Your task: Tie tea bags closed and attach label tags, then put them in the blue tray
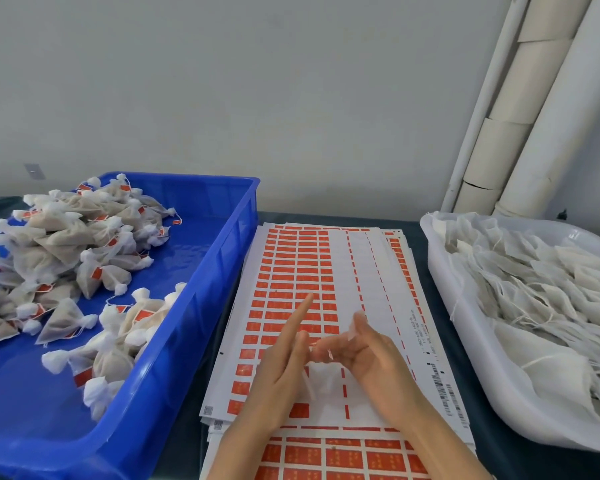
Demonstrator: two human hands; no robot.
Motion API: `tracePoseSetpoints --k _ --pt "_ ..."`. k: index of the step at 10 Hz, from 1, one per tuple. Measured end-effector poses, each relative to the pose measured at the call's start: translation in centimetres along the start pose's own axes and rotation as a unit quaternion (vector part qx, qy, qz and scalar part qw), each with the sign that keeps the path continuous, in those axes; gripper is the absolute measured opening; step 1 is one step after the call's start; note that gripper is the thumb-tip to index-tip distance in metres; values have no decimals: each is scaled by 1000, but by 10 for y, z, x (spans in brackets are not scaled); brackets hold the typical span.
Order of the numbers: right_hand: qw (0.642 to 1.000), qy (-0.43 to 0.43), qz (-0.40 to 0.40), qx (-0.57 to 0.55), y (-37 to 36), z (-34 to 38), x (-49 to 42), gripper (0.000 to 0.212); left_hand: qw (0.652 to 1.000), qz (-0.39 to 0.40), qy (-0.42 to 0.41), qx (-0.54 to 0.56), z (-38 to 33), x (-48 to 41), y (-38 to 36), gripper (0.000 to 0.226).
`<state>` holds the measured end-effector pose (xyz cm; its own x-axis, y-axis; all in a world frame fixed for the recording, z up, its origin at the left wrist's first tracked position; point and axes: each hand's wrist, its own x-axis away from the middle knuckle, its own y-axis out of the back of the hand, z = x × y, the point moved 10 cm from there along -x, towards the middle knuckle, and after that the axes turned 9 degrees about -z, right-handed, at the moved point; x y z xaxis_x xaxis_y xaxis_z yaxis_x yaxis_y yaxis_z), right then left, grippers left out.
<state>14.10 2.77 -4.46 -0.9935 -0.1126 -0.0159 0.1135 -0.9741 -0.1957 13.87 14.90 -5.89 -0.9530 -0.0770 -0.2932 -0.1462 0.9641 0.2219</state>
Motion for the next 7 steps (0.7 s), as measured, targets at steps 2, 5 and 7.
tracePoseSetpoints --k 2,5,7 --pt "990 -55 1 -133 1 -5 0 62 999 -17 36 11 11 0 2 36" --pt "958 -111 47 -261 -8 -9 2 62 999 -28 10 19 -4 0 6 36" --pt "950 -124 31 -286 -5 -13 1 63 999 -37 -2 7 -6 0 8 19"
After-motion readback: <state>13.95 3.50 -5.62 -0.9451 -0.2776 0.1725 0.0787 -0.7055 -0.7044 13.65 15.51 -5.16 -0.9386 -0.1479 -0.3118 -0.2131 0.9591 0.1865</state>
